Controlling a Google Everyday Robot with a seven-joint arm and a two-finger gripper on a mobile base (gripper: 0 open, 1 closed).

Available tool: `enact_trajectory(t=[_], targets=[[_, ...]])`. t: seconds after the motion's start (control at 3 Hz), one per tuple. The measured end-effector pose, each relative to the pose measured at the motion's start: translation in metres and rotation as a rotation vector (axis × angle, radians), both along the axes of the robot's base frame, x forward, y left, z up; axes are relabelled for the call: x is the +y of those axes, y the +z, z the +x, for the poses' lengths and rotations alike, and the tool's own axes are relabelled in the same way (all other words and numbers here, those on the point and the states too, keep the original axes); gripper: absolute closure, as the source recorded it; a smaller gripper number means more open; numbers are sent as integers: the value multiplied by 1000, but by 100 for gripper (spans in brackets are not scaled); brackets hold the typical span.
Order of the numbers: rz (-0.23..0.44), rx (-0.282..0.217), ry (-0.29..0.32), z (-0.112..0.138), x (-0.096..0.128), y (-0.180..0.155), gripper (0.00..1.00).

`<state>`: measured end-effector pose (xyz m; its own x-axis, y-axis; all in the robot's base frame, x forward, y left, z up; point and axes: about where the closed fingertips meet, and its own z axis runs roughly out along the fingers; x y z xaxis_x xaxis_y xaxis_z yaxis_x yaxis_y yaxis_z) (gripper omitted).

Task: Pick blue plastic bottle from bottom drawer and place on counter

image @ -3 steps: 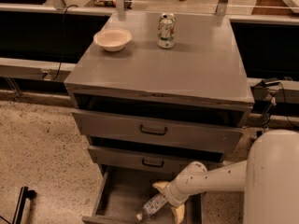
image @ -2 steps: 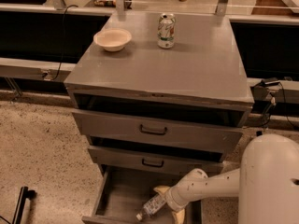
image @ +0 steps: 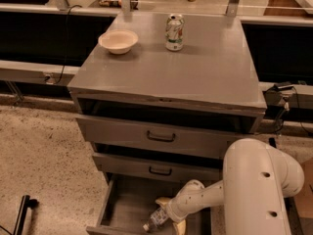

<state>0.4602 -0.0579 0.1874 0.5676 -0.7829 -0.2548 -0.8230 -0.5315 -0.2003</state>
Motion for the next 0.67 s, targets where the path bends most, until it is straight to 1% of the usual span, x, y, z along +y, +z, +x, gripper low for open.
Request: enact_trajectory(t=[0.33, 0.67], targets=[[15, -6, -13, 9, 11, -17, 0], [17, -18, -19, 21, 16, -31, 0]])
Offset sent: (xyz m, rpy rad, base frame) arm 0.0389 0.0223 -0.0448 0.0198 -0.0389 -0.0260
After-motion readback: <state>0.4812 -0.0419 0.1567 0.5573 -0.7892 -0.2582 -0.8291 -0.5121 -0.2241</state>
